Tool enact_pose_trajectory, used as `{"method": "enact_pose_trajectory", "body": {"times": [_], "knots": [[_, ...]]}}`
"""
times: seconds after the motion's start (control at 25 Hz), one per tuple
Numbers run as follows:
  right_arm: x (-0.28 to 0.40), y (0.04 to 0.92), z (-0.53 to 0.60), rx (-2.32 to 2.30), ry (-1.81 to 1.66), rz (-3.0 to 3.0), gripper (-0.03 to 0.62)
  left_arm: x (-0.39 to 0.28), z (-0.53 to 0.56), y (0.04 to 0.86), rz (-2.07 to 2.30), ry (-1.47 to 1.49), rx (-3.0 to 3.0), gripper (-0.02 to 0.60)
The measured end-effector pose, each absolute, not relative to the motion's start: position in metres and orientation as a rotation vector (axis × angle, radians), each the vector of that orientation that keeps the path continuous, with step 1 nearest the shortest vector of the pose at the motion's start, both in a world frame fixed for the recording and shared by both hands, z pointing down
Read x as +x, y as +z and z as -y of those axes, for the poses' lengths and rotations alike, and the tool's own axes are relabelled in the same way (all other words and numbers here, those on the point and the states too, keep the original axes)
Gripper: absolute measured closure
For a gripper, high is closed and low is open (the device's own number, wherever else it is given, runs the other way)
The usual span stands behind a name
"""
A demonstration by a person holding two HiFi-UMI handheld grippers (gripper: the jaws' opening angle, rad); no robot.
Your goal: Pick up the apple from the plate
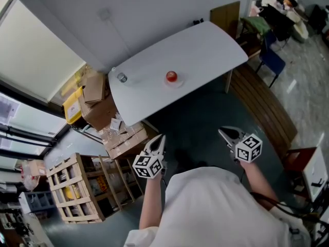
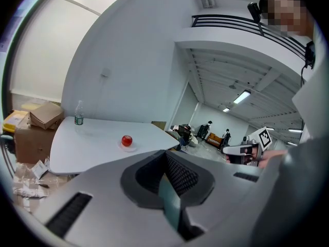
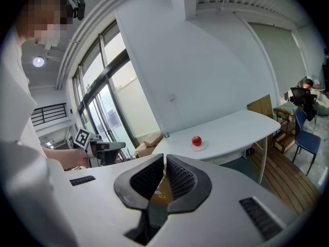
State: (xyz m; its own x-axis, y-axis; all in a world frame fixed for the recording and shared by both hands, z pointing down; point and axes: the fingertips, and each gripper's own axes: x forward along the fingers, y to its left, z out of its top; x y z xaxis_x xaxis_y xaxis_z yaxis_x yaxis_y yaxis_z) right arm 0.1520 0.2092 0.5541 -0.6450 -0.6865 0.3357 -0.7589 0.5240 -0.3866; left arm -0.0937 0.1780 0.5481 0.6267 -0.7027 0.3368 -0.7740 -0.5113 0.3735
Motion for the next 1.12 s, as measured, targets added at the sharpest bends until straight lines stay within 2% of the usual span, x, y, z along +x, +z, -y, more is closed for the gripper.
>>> {"method": "enact_pose_trajectory", "body": {"times": [1.12], "knots": [[0.119,0.579,-0.088,1.261,0.850,2.533,0.556,-0.099,-0.030,0.582,1.044,0.257,2.353,0.580]]}}
